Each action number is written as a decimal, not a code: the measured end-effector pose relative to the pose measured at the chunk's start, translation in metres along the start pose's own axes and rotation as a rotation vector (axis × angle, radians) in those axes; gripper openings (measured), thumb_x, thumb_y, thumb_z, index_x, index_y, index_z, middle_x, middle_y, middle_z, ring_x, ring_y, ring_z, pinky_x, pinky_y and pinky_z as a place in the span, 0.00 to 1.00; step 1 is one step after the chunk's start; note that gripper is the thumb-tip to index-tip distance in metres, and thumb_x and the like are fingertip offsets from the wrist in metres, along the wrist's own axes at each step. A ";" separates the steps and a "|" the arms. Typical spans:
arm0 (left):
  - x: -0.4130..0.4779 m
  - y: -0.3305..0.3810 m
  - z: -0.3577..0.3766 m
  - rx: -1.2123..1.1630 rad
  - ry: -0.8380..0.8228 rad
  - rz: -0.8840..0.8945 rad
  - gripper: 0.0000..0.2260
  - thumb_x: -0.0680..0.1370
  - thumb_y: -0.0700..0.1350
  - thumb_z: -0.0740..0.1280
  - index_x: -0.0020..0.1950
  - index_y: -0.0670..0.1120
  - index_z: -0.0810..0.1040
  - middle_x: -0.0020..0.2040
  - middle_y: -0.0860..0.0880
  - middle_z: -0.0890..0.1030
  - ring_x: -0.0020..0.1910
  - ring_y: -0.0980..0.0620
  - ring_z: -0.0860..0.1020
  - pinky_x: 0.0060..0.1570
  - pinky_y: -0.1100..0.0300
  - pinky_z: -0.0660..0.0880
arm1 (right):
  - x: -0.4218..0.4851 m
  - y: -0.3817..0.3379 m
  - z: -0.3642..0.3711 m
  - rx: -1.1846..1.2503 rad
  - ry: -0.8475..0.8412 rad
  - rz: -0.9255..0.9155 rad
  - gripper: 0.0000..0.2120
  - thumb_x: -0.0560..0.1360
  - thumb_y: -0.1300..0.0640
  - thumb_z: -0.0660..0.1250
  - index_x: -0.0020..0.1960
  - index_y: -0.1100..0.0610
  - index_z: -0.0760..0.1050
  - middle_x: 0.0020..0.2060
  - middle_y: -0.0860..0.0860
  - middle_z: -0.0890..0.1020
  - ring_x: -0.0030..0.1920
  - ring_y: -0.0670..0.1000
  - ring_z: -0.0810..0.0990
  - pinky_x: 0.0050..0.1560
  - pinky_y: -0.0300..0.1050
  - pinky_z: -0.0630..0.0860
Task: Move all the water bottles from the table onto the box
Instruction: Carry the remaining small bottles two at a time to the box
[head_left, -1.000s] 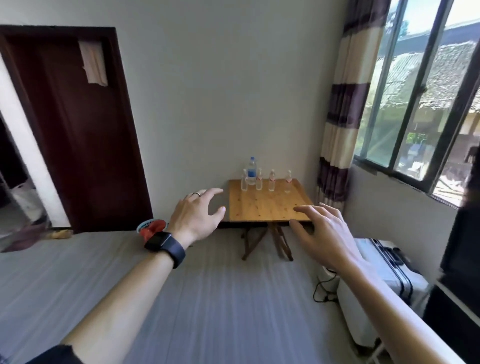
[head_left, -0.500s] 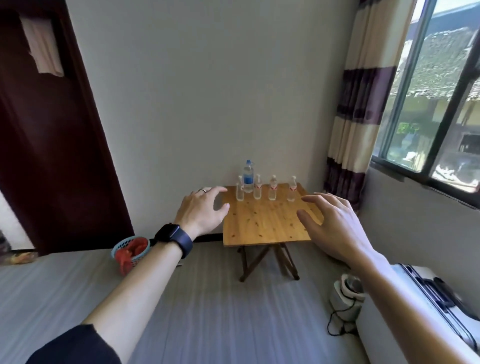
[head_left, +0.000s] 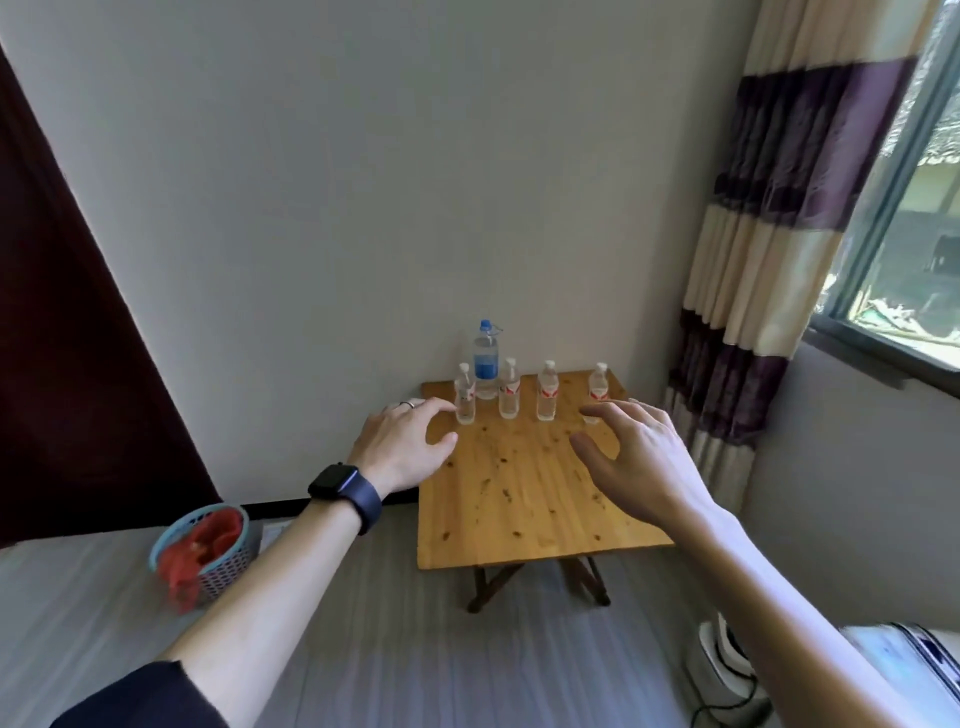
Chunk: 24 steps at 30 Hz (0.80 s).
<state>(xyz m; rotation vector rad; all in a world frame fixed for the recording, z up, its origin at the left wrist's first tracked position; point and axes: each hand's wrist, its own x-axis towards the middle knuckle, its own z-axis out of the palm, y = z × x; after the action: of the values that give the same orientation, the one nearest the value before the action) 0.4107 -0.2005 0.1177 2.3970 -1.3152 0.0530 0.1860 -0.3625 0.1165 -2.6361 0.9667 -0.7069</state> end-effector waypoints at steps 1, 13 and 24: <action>0.019 -0.007 0.005 -0.004 -0.006 -0.011 0.17 0.81 0.55 0.63 0.70 0.56 0.73 0.69 0.51 0.76 0.67 0.48 0.74 0.63 0.56 0.70 | 0.022 0.003 0.009 -0.007 -0.012 -0.002 0.23 0.79 0.36 0.60 0.71 0.43 0.72 0.70 0.44 0.74 0.75 0.52 0.62 0.73 0.52 0.64; 0.241 -0.120 0.067 -0.022 -0.070 -0.129 0.17 0.81 0.54 0.63 0.71 0.55 0.72 0.66 0.46 0.77 0.66 0.46 0.73 0.60 0.55 0.70 | 0.255 0.032 0.150 -0.031 -0.162 0.004 0.23 0.79 0.36 0.58 0.71 0.42 0.70 0.70 0.46 0.74 0.74 0.54 0.65 0.70 0.52 0.66; 0.465 -0.163 0.159 -0.118 -0.216 -0.097 0.16 0.81 0.54 0.63 0.68 0.53 0.75 0.61 0.47 0.81 0.60 0.46 0.78 0.55 0.54 0.74 | 0.426 0.077 0.242 -0.028 -0.257 0.108 0.21 0.79 0.39 0.59 0.70 0.43 0.72 0.68 0.46 0.75 0.73 0.53 0.66 0.67 0.51 0.68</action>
<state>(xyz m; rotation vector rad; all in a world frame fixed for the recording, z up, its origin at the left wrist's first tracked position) 0.7770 -0.5540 0.0216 2.4130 -1.2528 -0.3103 0.5522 -0.6859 0.0320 -2.5928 1.0380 -0.3219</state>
